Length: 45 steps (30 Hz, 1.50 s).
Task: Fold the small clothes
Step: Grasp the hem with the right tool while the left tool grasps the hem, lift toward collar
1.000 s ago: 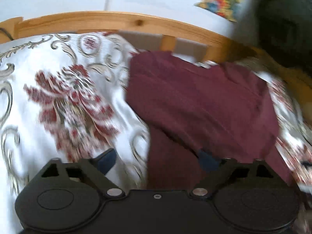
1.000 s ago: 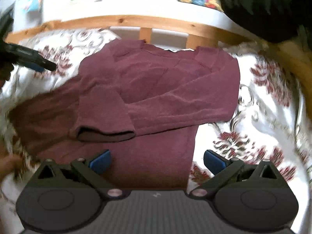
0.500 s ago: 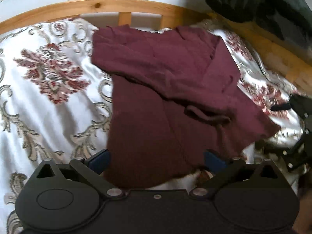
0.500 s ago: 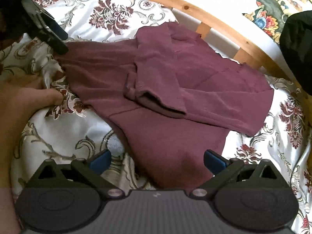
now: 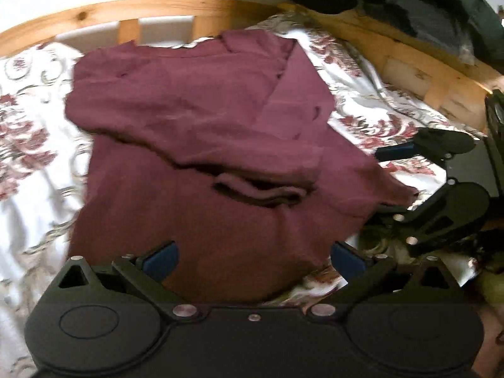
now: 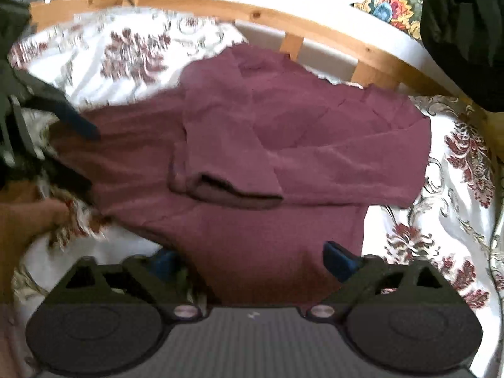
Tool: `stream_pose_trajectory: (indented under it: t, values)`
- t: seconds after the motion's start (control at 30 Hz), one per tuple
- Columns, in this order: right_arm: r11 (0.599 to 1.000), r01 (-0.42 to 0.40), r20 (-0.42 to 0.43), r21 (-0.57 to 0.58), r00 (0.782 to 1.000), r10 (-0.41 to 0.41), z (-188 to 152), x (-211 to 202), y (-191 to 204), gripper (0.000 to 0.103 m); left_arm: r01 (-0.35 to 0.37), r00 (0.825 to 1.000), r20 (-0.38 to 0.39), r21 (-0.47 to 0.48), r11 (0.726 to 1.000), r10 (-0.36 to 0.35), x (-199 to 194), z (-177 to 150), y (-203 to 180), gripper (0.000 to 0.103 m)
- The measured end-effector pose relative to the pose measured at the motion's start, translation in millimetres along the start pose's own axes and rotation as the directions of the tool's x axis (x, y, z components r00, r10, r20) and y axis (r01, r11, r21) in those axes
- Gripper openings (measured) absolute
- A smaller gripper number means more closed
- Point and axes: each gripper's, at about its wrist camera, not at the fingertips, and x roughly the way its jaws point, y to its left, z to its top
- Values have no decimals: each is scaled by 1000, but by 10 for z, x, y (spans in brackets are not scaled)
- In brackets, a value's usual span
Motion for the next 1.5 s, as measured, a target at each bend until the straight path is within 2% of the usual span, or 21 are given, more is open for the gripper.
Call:
stream_pose_trajectory:
  t: [0.03,0.07,0.13,0.23,0.4,0.5,0.57,0.63,0.7,0.77,1.0,1.2,1.27,1.33,1.4,1.5]
  values:
    - [1000,-13,10,6,1000,13,9,-17,-7,73,15,1000,-3,2,1000,-15,40,20,-44,102]
    - [1000,-25,15,10,1000,25,20,-25,-9,68,24,1000,-8,7,1000,-24,75,34,-83,102]
    - [998,-52,21,18,998,52,38,-43,-11,43,36,999,-23,30,999,-35,153,68,-178,102]
    - [996,-81,29,28,996,80,57,-72,-25,28,23,999,-45,89,996,-19,247,99,-305,102]
    - [993,-94,50,64,995,91,76,-97,-93,23,-57,996,-54,168,984,67,350,123,-418,101]
    - [992,-83,67,92,995,77,73,-114,-149,21,-121,990,-52,175,977,132,374,141,-389,91]
    - [991,-69,78,114,995,60,70,-126,-193,18,-148,987,-48,143,979,156,357,151,-326,82]
    - [989,-53,91,135,995,41,67,-145,-241,14,-158,986,-38,93,983,162,300,142,-256,76]
    - [986,-43,112,159,993,25,72,-176,-293,11,-214,976,-23,85,973,216,240,106,-236,63]
    - [984,-36,132,172,991,14,80,-211,-328,11,-268,962,-29,103,958,272,195,66,-202,47]
    - [988,-24,134,151,991,4,86,-222,-312,10,-361,932,-16,29,932,362,-153,-54,180,23]
    - [996,4,82,86,997,-11,49,-193,-208,11,-369,929,-32,-24,929,369,-274,-140,385,22]
    - [999,16,20,42,1000,-17,17,-128,-148,20,-374,927,-36,-24,927,374,-280,-172,408,21]
    - [999,53,-55,8,997,-53,-31,-46,-100,35,-376,927,-31,-22,926,375,-283,-194,406,21]
    - [996,92,-116,-5,989,-92,-77,21,-104,41,-376,926,-37,-15,926,376,-274,-211,403,21]
    - [986,164,-136,9,977,-162,-110,-7,-165,45,-385,922,-40,-4,923,385,-269,-246,389,22]
